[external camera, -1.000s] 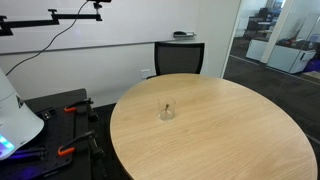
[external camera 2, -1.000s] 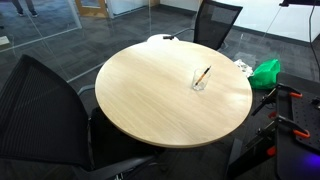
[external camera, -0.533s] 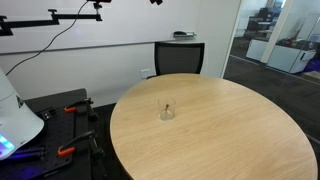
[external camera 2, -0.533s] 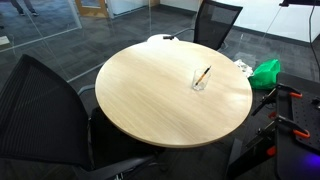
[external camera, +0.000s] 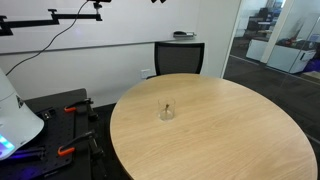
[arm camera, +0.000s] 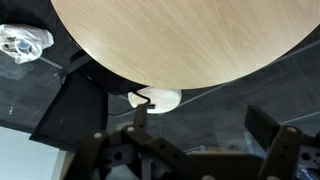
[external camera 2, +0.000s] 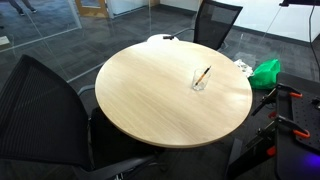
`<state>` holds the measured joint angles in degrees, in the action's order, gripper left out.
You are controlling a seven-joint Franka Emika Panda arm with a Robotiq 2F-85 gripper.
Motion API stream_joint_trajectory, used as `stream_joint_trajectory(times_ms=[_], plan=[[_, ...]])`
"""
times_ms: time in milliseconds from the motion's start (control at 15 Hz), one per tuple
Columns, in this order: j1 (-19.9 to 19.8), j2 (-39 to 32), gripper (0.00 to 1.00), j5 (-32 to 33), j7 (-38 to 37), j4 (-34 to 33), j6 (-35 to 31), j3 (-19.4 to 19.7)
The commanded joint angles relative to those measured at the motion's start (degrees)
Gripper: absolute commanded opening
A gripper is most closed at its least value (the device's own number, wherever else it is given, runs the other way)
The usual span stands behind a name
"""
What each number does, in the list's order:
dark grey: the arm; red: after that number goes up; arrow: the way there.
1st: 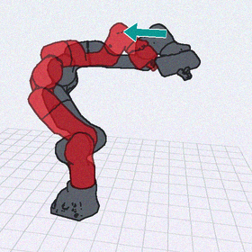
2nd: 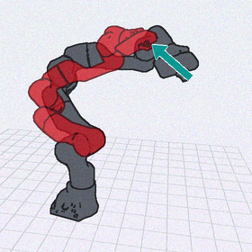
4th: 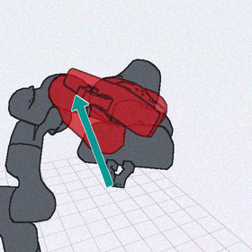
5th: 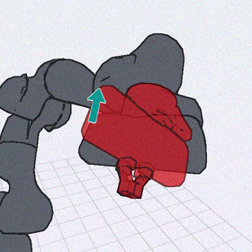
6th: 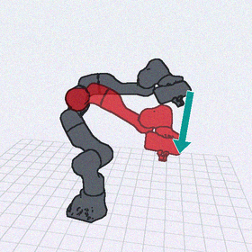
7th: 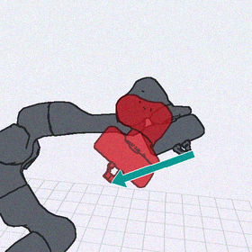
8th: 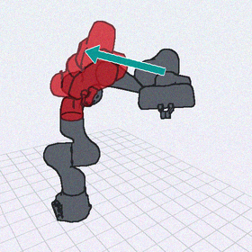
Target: Take the pen out of the glass
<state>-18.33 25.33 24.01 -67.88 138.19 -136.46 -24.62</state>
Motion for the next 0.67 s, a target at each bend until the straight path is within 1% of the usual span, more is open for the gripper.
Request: stream_joint_trajectory(times_ms=[0, 200, 267, 467, 600], plan=[[0.38, -2.52, 1.00, 4.99, -14.47, -1.96, 3.84, 0.20], [1.05, -5.95, 1.00, 9.91, -27.67, -3.61, 8.74, -0.41], [1.83, -7.73, 1.00, 11.13, -32.04, -4.55, 10.82, -0.23], [5.15, -14.06, 1.00, 14.27, -45.34, -7.53, 15.83, 1.19], [8.15, -18.53, 1.00, 14.83, -53.32, -9.79, 18.46, 3.01]])
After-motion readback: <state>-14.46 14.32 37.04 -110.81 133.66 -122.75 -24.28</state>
